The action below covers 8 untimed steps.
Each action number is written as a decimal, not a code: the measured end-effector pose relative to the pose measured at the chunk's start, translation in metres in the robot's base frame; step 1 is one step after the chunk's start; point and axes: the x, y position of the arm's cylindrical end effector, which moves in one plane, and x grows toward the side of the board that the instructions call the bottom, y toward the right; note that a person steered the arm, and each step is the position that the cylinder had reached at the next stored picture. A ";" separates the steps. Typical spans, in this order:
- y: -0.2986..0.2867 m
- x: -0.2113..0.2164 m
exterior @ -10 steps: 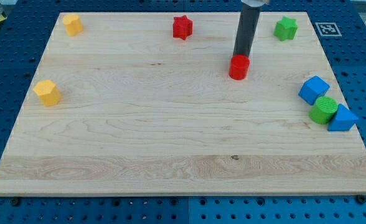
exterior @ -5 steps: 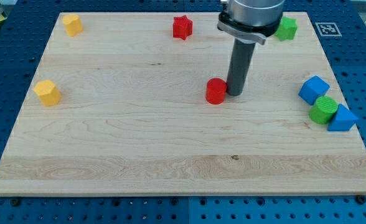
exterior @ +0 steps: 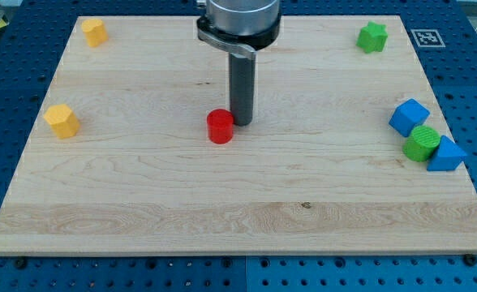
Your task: Push the red circle towards the bottom left
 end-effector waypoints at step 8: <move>-0.104 0.097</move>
